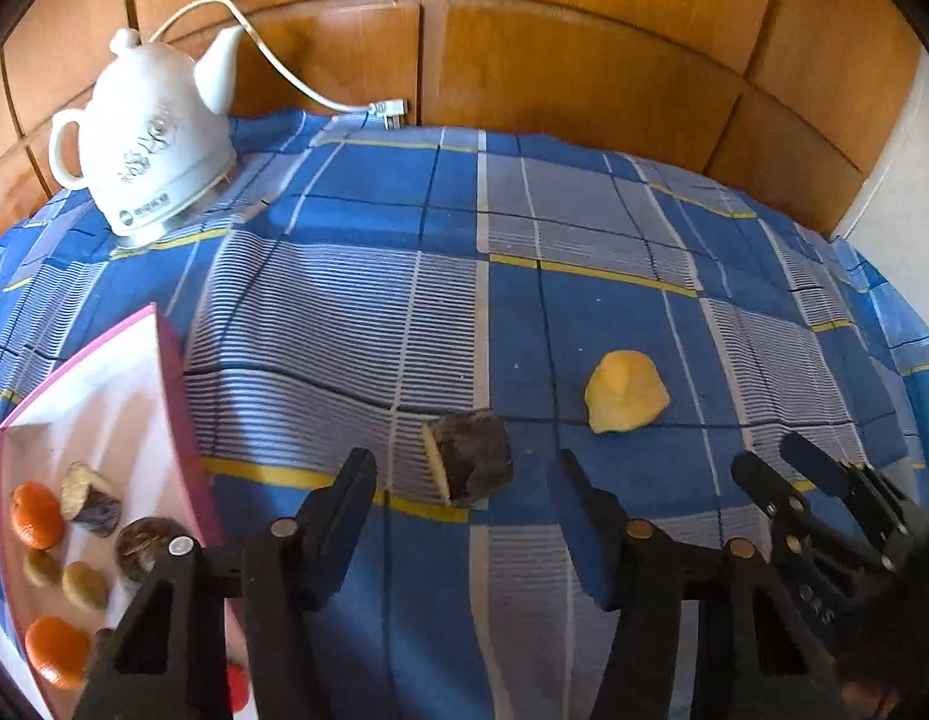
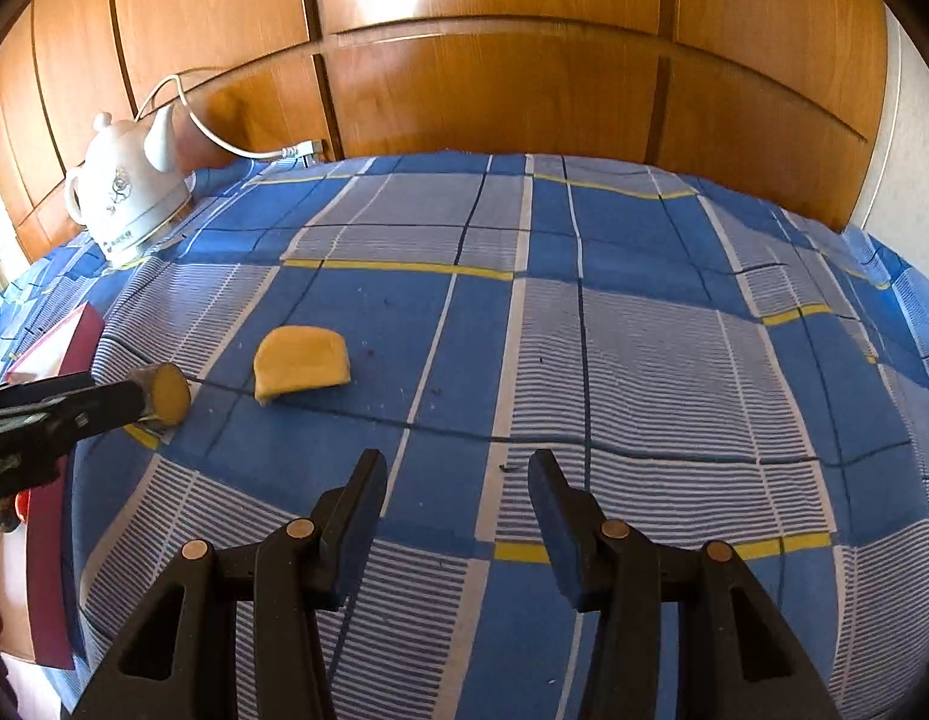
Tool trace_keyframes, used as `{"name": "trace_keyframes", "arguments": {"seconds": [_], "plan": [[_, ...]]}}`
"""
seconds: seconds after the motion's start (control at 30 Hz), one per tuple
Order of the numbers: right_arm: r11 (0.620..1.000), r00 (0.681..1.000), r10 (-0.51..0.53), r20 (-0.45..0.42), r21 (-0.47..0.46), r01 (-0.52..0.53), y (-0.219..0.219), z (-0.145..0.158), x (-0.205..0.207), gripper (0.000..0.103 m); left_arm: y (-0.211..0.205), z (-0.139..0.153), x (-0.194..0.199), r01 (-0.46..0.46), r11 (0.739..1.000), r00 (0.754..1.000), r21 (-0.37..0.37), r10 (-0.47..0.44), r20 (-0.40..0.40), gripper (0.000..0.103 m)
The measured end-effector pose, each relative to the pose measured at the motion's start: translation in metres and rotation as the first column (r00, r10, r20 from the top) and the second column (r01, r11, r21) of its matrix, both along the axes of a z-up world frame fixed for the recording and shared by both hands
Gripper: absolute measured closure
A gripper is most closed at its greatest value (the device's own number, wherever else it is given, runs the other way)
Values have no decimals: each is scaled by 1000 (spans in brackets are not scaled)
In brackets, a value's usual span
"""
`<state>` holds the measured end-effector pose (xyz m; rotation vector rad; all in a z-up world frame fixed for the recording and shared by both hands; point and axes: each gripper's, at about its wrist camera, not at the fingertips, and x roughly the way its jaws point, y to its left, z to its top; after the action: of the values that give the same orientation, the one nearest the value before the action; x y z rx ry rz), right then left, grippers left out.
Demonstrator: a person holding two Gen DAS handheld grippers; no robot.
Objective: Organize fruits
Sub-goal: 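Close the left gripper on the dark cylinder while right gripper grasps the yellow wedge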
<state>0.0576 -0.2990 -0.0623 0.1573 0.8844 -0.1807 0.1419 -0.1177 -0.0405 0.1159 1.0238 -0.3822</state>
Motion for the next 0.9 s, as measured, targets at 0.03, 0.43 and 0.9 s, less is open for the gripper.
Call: {"name": "trace_keyframes", "arguments": {"seconds": [0.03, 0.43, 0.9], "plan": [[1000, 1000, -1, -2, 3, 1, -1, -1, 0, 53, -2, -3, 3, -4, 1000, 1000, 4, 4, -6, 44], [999, 1000, 12, -23, 51, -11, -1, -5, 2, 53, 0, -7, -17, 36, 999, 999, -5, -36, 40, 75], [931, 995, 103, -2, 352, -96, 17, 0, 40, 46, 31, 28, -72, 54, 996, 990, -75, -44, 133, 75]]}}
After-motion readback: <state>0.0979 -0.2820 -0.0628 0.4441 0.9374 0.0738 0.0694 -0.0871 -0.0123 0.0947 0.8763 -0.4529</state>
